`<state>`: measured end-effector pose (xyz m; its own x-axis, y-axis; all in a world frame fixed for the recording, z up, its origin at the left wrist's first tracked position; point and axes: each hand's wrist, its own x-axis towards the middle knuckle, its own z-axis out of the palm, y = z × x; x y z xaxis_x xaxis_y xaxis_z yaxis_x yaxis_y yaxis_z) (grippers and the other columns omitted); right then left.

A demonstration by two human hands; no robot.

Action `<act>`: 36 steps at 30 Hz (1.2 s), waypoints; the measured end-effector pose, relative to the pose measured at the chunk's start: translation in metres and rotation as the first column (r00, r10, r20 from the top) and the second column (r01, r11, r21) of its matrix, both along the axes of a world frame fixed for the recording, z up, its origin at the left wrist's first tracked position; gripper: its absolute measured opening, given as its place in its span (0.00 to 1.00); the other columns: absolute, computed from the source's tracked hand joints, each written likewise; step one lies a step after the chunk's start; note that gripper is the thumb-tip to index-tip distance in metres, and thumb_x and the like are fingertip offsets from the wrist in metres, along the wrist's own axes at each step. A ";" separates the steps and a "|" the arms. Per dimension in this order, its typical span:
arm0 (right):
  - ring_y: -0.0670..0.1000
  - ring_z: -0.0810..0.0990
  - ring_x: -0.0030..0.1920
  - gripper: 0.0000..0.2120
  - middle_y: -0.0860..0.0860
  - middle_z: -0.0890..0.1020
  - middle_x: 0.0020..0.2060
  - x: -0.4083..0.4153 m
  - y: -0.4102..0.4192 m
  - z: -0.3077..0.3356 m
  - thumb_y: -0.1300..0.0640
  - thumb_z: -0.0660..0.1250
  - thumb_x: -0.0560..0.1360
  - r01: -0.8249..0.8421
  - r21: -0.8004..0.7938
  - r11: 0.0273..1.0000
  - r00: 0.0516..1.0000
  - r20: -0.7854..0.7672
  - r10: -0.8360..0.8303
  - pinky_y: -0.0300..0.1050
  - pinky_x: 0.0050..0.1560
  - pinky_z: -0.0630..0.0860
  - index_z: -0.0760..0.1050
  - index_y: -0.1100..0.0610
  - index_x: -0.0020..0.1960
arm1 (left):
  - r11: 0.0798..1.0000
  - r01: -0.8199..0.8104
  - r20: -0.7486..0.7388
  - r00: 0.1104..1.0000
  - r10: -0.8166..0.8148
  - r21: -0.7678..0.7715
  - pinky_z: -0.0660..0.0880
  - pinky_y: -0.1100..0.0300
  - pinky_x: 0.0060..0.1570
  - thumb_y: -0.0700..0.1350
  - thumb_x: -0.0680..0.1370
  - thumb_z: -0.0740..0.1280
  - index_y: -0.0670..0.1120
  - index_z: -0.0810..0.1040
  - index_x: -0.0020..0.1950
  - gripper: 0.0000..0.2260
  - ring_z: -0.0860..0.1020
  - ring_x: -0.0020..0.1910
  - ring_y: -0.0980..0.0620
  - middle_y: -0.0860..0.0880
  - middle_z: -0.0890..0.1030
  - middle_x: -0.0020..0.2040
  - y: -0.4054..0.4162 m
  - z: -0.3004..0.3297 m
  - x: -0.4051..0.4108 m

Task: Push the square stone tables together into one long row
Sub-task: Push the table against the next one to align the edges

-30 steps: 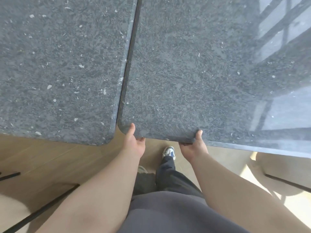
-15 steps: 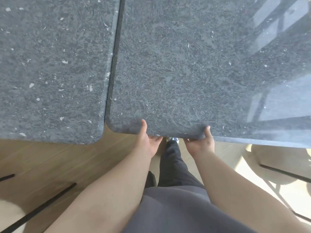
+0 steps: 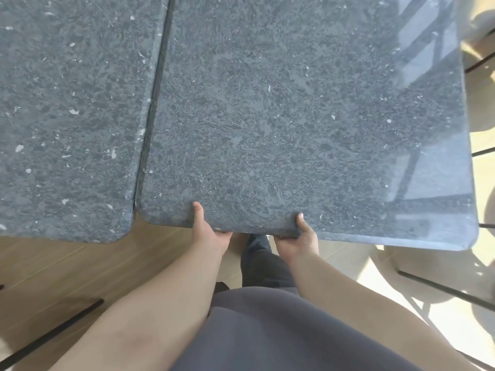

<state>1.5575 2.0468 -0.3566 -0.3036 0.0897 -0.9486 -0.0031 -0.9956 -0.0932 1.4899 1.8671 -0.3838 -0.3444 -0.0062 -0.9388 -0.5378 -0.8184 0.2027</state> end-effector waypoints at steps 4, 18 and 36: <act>0.62 0.82 0.60 0.11 0.59 0.85 0.56 0.005 0.002 -0.001 0.59 0.70 0.78 0.031 -0.006 0.999 0.997 -0.068 -0.032 0.62 0.67 0.74 0.80 0.62 0.59 | 0.998 0.046 -0.040 0.998 -0.045 0.035 0.76 0.31 0.58 0.63 0.73 0.74 0.45 0.76 0.65 0.29 0.81 0.60 0.36 0.39 0.81 0.63 -0.008 -0.001 0.001; 0.61 0.83 0.58 0.18 0.60 0.84 0.56 0.016 0.001 0.001 0.55 0.72 0.78 -0.012 0.045 0.999 0.993 -0.118 0.017 0.60 0.64 0.77 0.76 0.61 0.65 | 0.980 0.178 -0.163 0.973 -0.163 0.085 0.73 0.38 0.67 0.60 0.80 0.67 0.43 0.72 0.70 0.27 0.78 0.65 0.38 0.39 0.78 0.68 -0.018 0.005 0.007; 0.64 0.83 0.46 0.14 0.61 0.84 0.48 0.045 -0.011 0.004 0.57 0.73 0.77 -0.076 0.122 0.990 0.989 -0.113 0.090 0.61 0.26 0.80 0.77 0.64 0.59 | 0.963 0.252 -0.226 0.947 -0.226 0.094 0.76 0.37 0.63 0.57 0.81 0.66 0.41 0.69 0.72 0.27 0.77 0.66 0.37 0.38 0.76 0.69 -0.031 0.003 0.030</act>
